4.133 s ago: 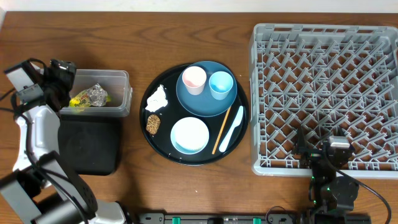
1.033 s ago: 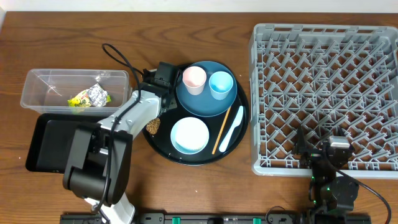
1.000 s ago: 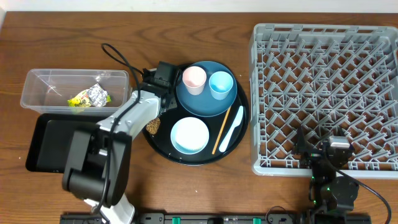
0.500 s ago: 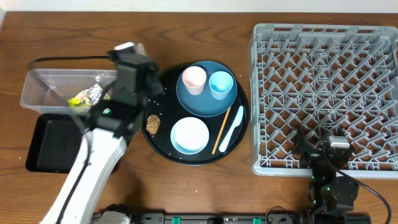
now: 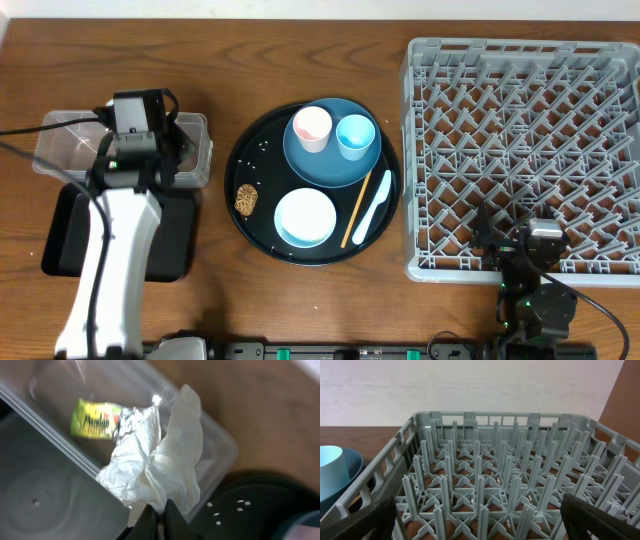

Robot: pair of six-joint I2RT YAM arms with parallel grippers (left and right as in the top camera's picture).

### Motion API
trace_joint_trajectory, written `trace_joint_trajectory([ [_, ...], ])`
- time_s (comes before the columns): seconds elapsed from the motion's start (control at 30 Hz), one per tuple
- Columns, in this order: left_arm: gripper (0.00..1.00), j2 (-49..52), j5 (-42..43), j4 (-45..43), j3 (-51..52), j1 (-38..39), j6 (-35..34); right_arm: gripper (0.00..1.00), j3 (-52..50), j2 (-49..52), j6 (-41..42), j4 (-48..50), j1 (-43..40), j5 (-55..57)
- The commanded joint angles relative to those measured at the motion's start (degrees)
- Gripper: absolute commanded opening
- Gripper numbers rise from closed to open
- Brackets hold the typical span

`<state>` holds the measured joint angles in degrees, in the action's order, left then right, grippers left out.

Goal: Sort waste into correct bins and load items into the dishwasher rack
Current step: 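Carry the white tissue left and release it into the clear bin, then return the left gripper to the tray and grasp the brown shell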

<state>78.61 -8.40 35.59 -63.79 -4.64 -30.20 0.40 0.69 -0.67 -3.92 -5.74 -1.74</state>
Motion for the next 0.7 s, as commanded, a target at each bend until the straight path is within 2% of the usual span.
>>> trace_joint_trajectory([
  [0.0, 0.06, 5.20, 5.18, 0.26, -1.05, -1.99, -0.48, 0.99, -0.09, -0.31, -0.50, -0.20, 0.46, -0.20],
  [0.13, 0.06, 8.90, 5.66, -2.49, -1.05, -2.32, 2.45, 0.99, -0.09, -0.31, -0.48, -0.20, 0.46, -0.20],
  [0.17, 0.14, 9.01, 5.66, -2.89, -1.05, -2.32, 2.86, 0.99, -0.09, -0.31, -0.48, -0.20, 0.46, -0.20],
  [0.2, 0.38, 8.98, 5.62, -2.97, -1.07, -2.32, 3.06, 0.99, -0.09, -0.31, -0.48, -0.20, 0.46, -0.20],
  [0.23, 0.51, 8.72, 5.66, -3.15, -1.07, -2.32, 3.43, 0.99, -0.09, -0.31, -0.50, -0.20, 0.46, -0.20],
  [0.27, 0.58, 8.37, 5.64, -3.15, -1.07, -2.32, 3.43, 0.99, -0.09, -0.31, -0.50, -0.20, 0.46, -0.20],
  [0.3, 0.59, 7.96, 5.64, -3.15, -1.07, -2.32, 3.43, 0.99, -0.09, -0.31, -0.48, -0.20, 0.46, -0.20],
  [0.33, 0.65, 7.50, 5.60, -3.15, -1.07, -2.32, 3.43, 0.99, -0.09, -0.31, -0.50, -0.20, 0.46, -0.20],
  [0.4, 0.80, 6.29, 5.60, -3.26, -1.07, -2.32, 3.48, 0.99, -0.09, -0.31, -0.48, -0.20, 0.46, -0.20],
  [0.57, 0.80, 1.03, 6.14, -2.60, -1.07, -2.14, 3.61, 0.99, -0.09, -0.31, -0.48, -0.20, 0.46, -0.20],
  [0.67, 0.75, -3.61, 6.60, 0.09, -1.07, -1.20, 3.56, 0.99, -0.09, -0.31, -0.50, -0.20, 0.46, -0.20],
])
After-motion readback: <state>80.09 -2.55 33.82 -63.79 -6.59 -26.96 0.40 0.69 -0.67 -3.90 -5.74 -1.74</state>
